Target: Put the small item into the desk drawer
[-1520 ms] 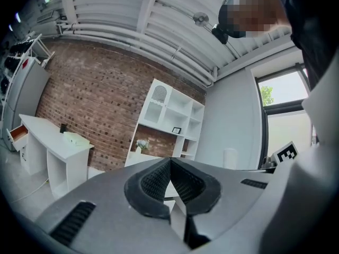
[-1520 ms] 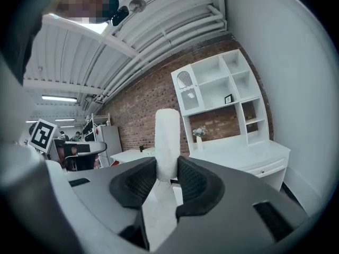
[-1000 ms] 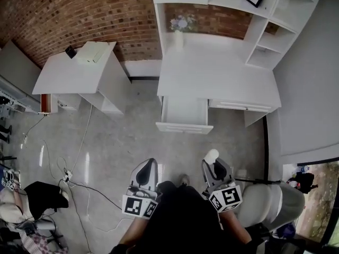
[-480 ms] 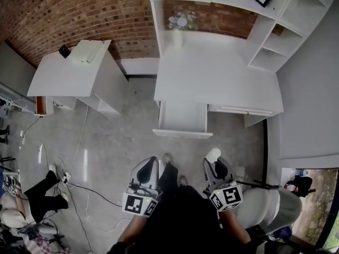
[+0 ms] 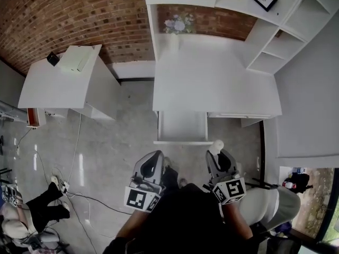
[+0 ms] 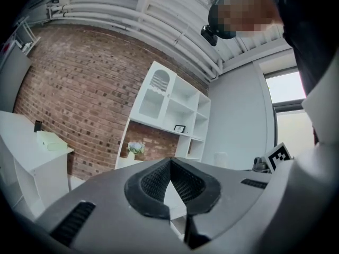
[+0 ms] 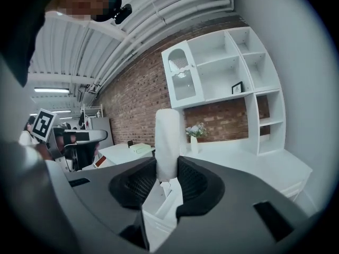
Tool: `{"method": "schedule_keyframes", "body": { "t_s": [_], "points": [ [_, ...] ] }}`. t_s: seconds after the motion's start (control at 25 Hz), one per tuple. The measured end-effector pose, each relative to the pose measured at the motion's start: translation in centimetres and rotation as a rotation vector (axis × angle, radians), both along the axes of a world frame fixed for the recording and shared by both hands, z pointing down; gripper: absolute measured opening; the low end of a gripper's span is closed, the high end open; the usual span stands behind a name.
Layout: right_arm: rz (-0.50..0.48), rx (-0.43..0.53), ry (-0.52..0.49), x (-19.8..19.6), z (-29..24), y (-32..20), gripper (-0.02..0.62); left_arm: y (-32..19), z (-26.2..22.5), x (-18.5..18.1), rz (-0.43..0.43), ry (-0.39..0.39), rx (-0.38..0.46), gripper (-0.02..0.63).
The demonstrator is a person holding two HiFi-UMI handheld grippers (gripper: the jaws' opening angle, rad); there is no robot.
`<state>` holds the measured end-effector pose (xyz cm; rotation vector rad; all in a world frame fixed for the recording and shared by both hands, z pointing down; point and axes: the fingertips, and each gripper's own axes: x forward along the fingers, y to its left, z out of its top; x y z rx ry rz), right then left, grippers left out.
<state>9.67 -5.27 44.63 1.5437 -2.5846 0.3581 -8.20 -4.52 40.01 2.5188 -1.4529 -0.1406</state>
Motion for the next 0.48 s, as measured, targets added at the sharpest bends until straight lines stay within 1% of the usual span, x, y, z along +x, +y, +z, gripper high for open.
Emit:
{"method": "schedule_keyframes", "body": {
  "t_s": [0.16, 0.28, 0.48],
  "points": [
    [0.025, -0.002, 0.022, -1.1, -0.2, -3.0, 0.135, -2.3, 0.2, -1.0, 0.045, -0.001, -0.002, 0.017],
    [0.025, -0.005, 0.033, -1.8, 0.4, -4.8, 0.135, -3.5, 1.0, -1.9, 0.052, -0.007, -0.016, 0.017],
    [-0.007, -0.029, 0.075, -1.6, 1.7, -7.5, 0.135, -4.7, 1.8, -2.0, 0.047, 0.001, -0.043, 0.017]
  ]
}}
